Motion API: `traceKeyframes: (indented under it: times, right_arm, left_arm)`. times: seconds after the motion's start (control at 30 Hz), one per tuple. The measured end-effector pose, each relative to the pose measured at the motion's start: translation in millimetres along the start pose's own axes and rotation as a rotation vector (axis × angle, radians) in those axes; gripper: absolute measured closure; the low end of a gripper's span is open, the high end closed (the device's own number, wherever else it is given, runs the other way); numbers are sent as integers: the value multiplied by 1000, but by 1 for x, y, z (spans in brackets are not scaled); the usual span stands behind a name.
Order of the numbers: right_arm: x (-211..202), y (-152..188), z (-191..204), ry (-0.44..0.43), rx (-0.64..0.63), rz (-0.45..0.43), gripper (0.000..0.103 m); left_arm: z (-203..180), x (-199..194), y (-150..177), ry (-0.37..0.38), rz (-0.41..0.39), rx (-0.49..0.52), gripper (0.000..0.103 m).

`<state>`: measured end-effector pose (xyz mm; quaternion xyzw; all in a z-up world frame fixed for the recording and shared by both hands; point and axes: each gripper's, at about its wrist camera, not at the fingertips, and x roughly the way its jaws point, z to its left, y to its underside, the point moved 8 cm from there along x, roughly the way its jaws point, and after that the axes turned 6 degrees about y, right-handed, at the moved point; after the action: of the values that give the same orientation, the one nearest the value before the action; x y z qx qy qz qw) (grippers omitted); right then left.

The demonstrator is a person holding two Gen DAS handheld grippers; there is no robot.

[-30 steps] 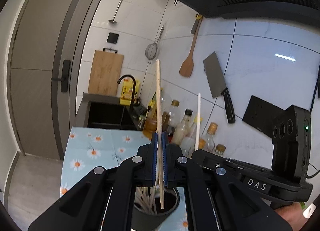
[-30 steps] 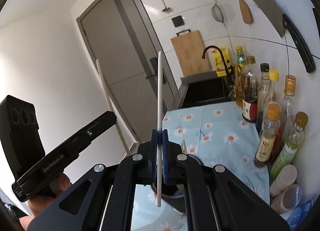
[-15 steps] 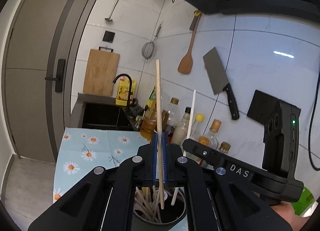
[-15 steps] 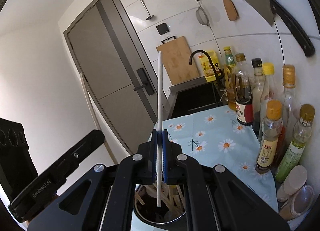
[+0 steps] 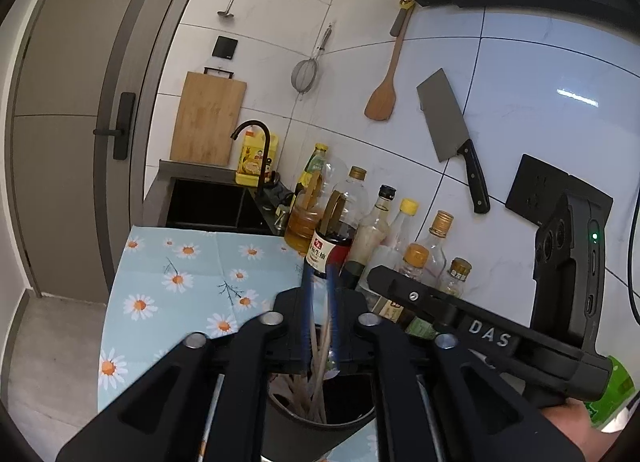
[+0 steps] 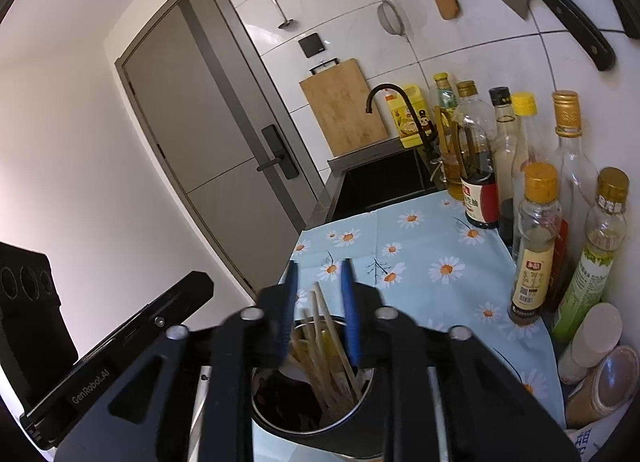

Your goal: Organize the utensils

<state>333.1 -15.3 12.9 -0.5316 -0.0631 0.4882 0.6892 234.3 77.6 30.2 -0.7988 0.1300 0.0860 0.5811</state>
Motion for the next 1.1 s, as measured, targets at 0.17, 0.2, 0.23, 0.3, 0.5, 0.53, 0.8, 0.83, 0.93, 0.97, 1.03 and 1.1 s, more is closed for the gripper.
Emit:
traceKeyframes:
  times: [0.17, 0.2, 0.23, 0.3, 0.5, 0.53, 0.8, 0.83, 0.93, 0.97, 1.03, 1.1]
  right_arm:
    - [-11, -3, 0, -3, 1, -7, 78]
    - [-13, -4, 1, -5, -1, -10, 78]
    - [-16, -4, 2, -6, -3, -12, 78]
    - [-23, -5, 4, -8, -8, -18, 74]
    - [-53, -6, 6, 34, -67, -55, 55]
    - [-58, -6, 6, 39, -73, -61, 47]
    - [-113, 10, 1, 59, -132, -101, 16]
    - [-119, 12, 1, 59, -141, -102, 11]
    - [-137, 21, 0, 44, -158, -107, 5]
    - [-142, 24, 1, 36, -164, -106, 5]
    - [-149, 30, 1, 35, -186, -94, 5]
    - [-157, 37, 4, 35, -217, -91, 5]
  left_arm:
    - [0, -9, -2, 3, -10, -8, 76]
    - [0, -12, -3, 1, -12, -6, 76]
    - [0, -15, -4, -3, -15, -3, 76]
    - [-2, -21, -6, -6, -21, 4, 76]
    - [-7, -44, -5, -22, -21, 27, 68]
    - [-8, -47, -5, -33, -20, 31, 68]
    - [-23, -87, 12, -57, -17, 70, 42]
    - [-25, -94, 15, -57, -17, 72, 38]
    - [-31, -106, 22, -66, -13, 88, 18]
    - [-33, -110, 25, -70, -12, 97, 5]
    - [-38, -117, 32, -89, -7, 124, 7]
    - [-42, -122, 40, -102, 1, 152, 7]
